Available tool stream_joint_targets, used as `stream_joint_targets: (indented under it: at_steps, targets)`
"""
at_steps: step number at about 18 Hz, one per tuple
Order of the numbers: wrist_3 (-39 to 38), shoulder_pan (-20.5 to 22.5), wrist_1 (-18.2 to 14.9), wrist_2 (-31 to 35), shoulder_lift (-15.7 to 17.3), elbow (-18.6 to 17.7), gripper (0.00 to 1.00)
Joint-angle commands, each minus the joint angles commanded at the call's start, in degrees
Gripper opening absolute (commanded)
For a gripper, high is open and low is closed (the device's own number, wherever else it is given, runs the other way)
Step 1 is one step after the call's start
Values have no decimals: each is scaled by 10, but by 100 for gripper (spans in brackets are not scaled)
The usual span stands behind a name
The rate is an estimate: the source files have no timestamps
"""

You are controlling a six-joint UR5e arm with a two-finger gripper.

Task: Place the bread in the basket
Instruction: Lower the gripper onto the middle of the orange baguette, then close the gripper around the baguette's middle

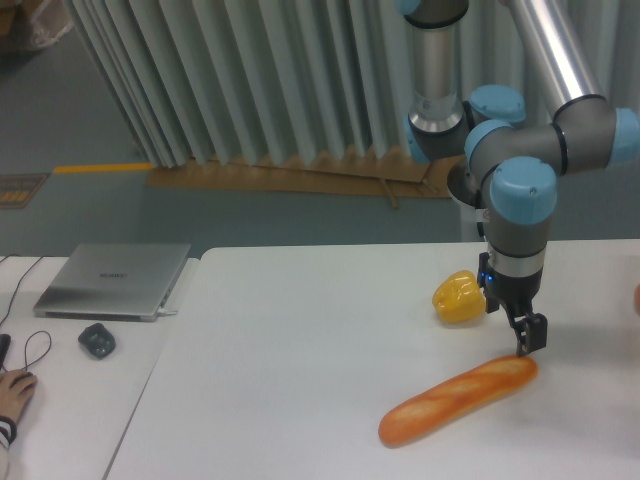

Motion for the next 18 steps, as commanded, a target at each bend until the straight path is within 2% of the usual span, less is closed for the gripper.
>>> stream_joint_targets:
  at_steps: [4,18]
  targets:
    - [-2,-15,18,2,-22,17,100]
    - [-45,-39,64,39,-57,25,100]
